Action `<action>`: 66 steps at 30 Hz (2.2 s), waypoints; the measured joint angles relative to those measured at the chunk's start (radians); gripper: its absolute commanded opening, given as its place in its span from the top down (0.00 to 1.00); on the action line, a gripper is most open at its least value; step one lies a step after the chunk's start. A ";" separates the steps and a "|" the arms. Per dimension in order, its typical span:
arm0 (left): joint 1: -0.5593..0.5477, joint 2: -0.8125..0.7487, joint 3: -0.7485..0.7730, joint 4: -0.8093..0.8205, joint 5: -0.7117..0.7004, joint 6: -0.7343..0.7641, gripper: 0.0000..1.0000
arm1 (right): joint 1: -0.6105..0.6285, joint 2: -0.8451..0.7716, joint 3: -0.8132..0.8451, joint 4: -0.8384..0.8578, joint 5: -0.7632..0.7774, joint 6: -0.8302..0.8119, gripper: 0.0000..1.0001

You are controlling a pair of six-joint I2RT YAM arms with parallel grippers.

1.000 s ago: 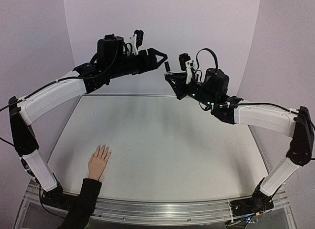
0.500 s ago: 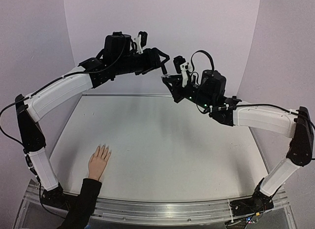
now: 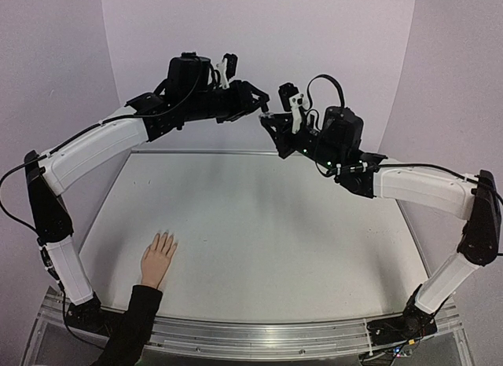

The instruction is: Paint the nails

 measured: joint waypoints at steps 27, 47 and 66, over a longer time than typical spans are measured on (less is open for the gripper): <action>0.093 -0.112 -0.270 0.301 0.550 0.257 1.00 | -0.062 -0.034 0.046 -0.130 -0.467 0.093 1.00; 0.060 -0.235 -0.303 0.342 0.845 0.329 0.32 | -0.072 -0.038 -0.003 0.323 -0.893 0.471 1.00; 0.069 -0.217 -0.198 0.094 0.151 0.062 0.30 | 0.041 -0.038 0.011 -0.019 0.034 0.006 1.00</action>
